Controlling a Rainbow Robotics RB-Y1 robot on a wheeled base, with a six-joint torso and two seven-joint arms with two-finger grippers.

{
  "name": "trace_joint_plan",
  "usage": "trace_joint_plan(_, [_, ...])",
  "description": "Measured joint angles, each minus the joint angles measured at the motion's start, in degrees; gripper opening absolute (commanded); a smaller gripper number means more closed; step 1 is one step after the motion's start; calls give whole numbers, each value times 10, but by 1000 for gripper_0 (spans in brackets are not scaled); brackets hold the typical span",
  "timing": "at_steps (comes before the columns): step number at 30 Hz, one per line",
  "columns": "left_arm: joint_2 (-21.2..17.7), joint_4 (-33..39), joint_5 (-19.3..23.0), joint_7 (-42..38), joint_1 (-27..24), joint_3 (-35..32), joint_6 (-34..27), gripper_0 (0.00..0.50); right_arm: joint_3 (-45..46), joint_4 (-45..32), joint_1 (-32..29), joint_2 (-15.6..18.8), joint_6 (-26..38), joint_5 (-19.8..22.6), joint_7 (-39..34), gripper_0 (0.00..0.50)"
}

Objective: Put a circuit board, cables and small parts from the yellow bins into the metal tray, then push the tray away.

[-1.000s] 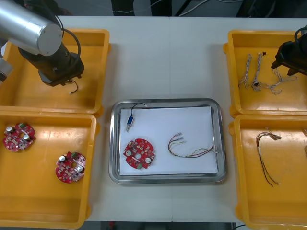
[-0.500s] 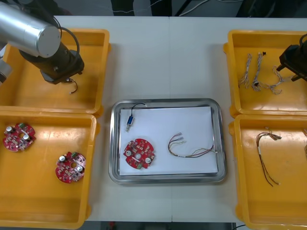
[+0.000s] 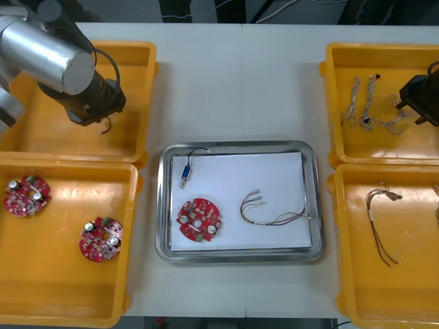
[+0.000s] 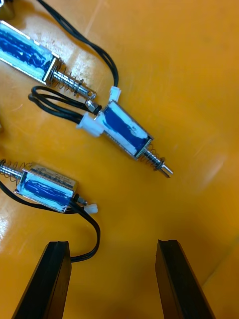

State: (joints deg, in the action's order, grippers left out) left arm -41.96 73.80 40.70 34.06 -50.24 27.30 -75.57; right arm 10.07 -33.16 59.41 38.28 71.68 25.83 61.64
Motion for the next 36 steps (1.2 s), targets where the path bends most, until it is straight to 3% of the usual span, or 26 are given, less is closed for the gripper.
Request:
trace_joint_plan(9, [0, 0, 0, 0, 16, 0, 14, 500, 0, 17, 0, -1, 0, 7, -34, 500])
trace_joint_plan(28, [0, -17, -1, 0, 23, 16, 57, 500, 0, 61, 5, -8, -31, 35, -35, 500])
trace_joint_plan(29, [0, -17, -1, 0, 23, 16, 57, 474, 0, 62, 6, -8, -31, 35, -35, 500])
trace_joint_plan(30, [0, -17, -1, 0, 23, 16, 57, 308, 0, 62, 6, -8, -31, 35, -35, 500])
trace_joint_plan(31, [0, -17, -1, 0, 23, 17, 57, 102, 0, 62, 6, -8, -31, 35, -35, 500])
trace_joint_plan(32, [0, -17, -1, 0, 23, 18, 57, 0, 0, 62, 6, -8, -31, 35, -35, 500])
trace_joint_plan(34, [0, -17, -1, 0, 23, 18, 58, 0, 0, 62, 6, -8, -32, 35, -35, 500])
trace_joint_plan(36, [0, -17, -1, 0, 23, 18, 58, 0, 0, 62, 6, -8, -32, 42, -35, 430])
